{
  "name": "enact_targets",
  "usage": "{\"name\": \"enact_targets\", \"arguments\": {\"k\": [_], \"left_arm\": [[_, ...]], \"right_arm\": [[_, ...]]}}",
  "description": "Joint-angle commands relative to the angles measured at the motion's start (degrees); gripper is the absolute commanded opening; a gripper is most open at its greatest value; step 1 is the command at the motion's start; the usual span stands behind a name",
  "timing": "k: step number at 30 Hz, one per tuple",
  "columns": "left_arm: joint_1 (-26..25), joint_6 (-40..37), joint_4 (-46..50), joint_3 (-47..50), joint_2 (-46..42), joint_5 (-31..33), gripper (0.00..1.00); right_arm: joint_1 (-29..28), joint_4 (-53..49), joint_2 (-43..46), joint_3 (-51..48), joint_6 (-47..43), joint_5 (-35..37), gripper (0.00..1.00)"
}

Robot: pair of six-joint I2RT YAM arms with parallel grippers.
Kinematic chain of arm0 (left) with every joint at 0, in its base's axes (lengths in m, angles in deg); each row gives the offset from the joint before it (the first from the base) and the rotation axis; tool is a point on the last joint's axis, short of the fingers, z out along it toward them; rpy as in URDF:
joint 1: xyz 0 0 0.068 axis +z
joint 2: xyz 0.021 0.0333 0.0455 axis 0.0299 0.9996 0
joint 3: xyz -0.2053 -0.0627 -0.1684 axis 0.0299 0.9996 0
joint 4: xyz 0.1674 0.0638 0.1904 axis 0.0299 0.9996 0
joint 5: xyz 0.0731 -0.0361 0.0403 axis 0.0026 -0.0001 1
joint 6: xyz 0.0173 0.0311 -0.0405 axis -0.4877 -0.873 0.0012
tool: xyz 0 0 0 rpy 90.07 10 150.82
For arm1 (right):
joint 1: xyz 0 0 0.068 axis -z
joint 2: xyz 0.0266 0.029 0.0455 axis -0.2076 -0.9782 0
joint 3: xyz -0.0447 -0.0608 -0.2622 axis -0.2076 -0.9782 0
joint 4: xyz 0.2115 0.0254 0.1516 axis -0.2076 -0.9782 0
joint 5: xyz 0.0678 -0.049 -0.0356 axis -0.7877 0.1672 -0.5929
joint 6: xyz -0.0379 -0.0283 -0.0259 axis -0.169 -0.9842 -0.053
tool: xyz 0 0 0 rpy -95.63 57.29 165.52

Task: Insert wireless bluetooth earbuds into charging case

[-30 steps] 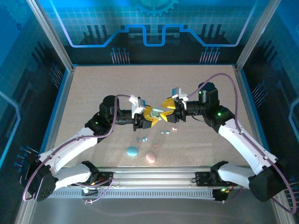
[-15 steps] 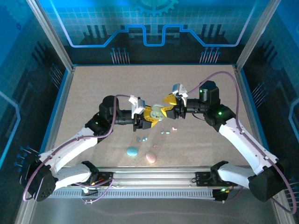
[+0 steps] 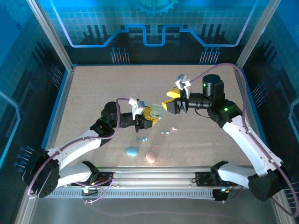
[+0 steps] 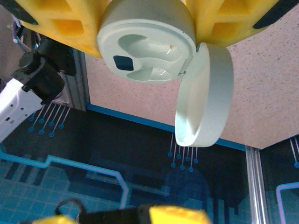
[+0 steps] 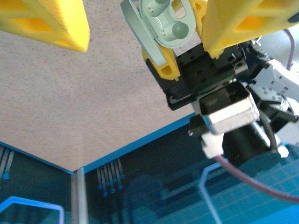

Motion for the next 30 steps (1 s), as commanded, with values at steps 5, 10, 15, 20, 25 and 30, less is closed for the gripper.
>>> {"name": "enact_targets", "arguments": {"k": [5,10,15,20,25,30], "left_arm": [[0.1,1.3,-7.1,2.0,-0.9,6.8,0.30],[1.1,1.2,-7.7,3.7,-3.0,10.8,0.30],[1.4,0.3,-6.4,4.7,-6.4,13.9,0.30],[1.6,-1.1,-4.1,4.6,-10.0,16.0,0.30],[1.4,-0.9,-2.8,4.3,-12.8,16.3,0.31],[1.5,-0.9,-1.2,3.7,-14.2,15.6,0.31]], "right_arm": [[5.5,-7.6,2.1,-2.8,13.9,14.4,0.57],[8.4,-7.9,-1.4,-11.0,23.1,15.0,0.46],[6.3,-11.5,-10.4,-12.5,21.9,12.0,0.41],[1.3,-12.9,-18.5,-11.2,16.3,14.1,0.42],[-2.2,-13.9,-26.8,-5.8,12.2,15.1,0.43],[-5.0,-16.2,-36.4,1.9,9.6,15.8,0.41]]}}
